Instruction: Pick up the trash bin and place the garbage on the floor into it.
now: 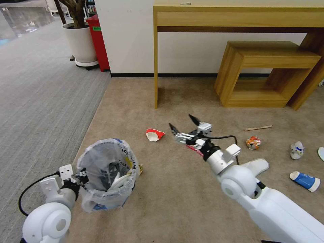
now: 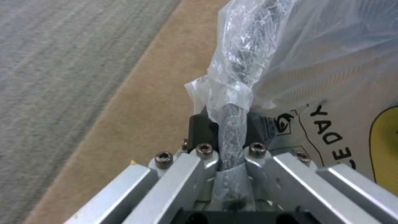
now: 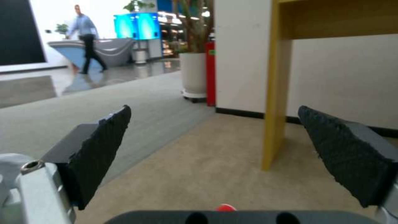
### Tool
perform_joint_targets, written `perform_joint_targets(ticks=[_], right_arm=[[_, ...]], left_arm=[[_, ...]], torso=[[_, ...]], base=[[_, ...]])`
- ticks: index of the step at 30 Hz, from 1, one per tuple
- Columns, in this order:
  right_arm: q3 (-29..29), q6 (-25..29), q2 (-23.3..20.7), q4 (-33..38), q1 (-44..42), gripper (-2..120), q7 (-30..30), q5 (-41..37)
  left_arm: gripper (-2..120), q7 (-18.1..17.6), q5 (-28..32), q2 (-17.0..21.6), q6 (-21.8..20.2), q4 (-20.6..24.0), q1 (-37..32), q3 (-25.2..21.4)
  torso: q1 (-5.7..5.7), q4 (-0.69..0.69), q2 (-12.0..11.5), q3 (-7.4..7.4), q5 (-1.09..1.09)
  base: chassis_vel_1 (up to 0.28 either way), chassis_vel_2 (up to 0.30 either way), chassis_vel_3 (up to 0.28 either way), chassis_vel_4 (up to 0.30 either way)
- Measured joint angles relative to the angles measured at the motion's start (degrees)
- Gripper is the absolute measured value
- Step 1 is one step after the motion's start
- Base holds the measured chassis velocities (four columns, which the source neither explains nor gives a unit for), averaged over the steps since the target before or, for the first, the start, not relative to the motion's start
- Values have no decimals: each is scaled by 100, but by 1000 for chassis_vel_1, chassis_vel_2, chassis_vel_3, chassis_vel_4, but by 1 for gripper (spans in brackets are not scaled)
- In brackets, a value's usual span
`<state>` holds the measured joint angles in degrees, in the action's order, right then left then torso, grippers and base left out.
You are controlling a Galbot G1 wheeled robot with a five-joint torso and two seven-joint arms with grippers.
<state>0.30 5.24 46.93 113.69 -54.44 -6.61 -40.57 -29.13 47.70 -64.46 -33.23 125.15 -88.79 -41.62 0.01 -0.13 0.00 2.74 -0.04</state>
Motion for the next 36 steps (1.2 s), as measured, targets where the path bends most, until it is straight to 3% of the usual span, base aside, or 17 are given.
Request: perform_joint_targets(ticks=[8,18,28,36], right_arm=[[258,19,61,-220,-241,100,-40,196],[409,118,87,-366,-663,100,-44,498],[-198,207,275,-630,-753,99,-90,812],[-305,163,342,-712,-869,99,-250,1039]], left_arm=[[0,-21,101,158,77,-168,-212,-570],[0,-38,91,74,144,-328,-293,-862],[0,4,-29,-195,211,-235,-464,-974],[0,55,-140,-339,259,-187,-528,-970]], torso=[[0,1,0,0,0],[0,0,0,0,-1],[0,0,0,0,0],[0,0,0,0,-1]], base=[[0,0,0,0],[0,0,0,0],[0,0,0,0],[0,0,0,0]])
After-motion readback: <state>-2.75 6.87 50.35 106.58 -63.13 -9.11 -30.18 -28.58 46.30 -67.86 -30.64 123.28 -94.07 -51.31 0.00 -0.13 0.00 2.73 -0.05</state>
